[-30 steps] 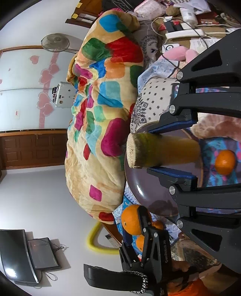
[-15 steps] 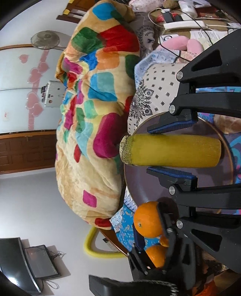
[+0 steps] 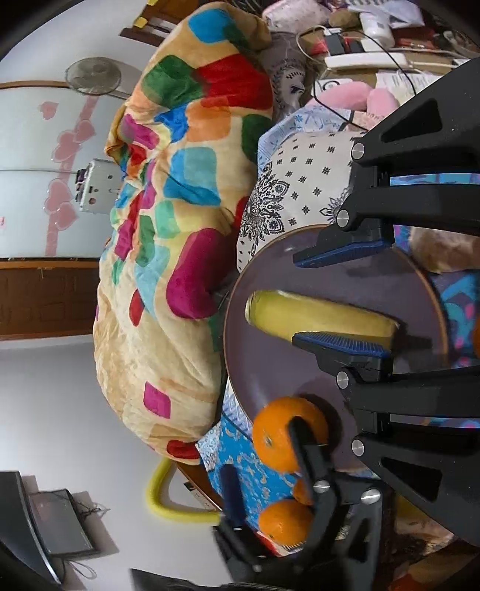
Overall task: Organize fruits
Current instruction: 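Place the bamboo shoot on the purple plate with the right gripper while the left places the orange there, then grasp the second bamboo shoot with the right gripper while the left gripper grasps another large orange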
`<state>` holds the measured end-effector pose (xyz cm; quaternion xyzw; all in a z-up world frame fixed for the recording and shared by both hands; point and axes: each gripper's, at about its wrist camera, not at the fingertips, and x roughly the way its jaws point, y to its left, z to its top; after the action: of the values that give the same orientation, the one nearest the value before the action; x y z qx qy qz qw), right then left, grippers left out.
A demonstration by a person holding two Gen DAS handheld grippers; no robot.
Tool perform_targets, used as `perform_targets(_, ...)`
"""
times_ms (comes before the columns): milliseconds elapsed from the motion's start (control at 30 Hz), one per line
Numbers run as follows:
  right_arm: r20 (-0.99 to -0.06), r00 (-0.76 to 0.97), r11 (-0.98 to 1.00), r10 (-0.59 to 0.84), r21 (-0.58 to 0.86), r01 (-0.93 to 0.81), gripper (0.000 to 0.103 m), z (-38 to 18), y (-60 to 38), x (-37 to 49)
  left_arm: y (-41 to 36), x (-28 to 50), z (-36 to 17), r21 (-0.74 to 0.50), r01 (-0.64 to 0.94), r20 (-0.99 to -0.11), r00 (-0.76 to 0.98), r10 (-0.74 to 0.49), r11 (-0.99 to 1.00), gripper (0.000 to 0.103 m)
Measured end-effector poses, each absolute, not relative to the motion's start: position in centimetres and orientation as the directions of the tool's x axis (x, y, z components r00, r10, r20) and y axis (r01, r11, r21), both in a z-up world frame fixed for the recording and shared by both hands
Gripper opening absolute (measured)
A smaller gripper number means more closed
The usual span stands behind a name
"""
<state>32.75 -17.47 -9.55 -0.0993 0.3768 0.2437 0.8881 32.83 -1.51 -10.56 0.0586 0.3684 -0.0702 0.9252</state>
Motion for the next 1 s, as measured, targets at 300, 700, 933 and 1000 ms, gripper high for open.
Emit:
perform_targets(300,-0.659,0.646,0.848,0.385,-0.024,-0.53,0.034,-6.6,-17.5,27.8,1.7,28.8,-8.0,0.019,0.11,-0.649,0.757,-0.072,0.994,0.087)
perform_targets(700,-0.625,0.648,0.818,0.435,-0.027,-0.574,0.047,-5.9,-15.5,22.2,5.0,22.0,-7.9,0.01,0.065,-0.651,0.758,-0.043,0.998,0.09)
perform_targets(933,-0.646,0.608,0.784,0.462,-0.024,-0.621,0.05,-8.1,-13.4,20.0,6.4,19.0,-9.9,0.043,0.044,-0.68,0.733,-0.003,0.998,0.091)
perform_targets(1000,-0.664,0.588,0.768,0.462,-0.032,-0.639,0.05,-9.1,-12.6,19.6,6.9,18.5,-10.4,0.041,0.037,-0.688,0.725,0.002,0.998,0.091)
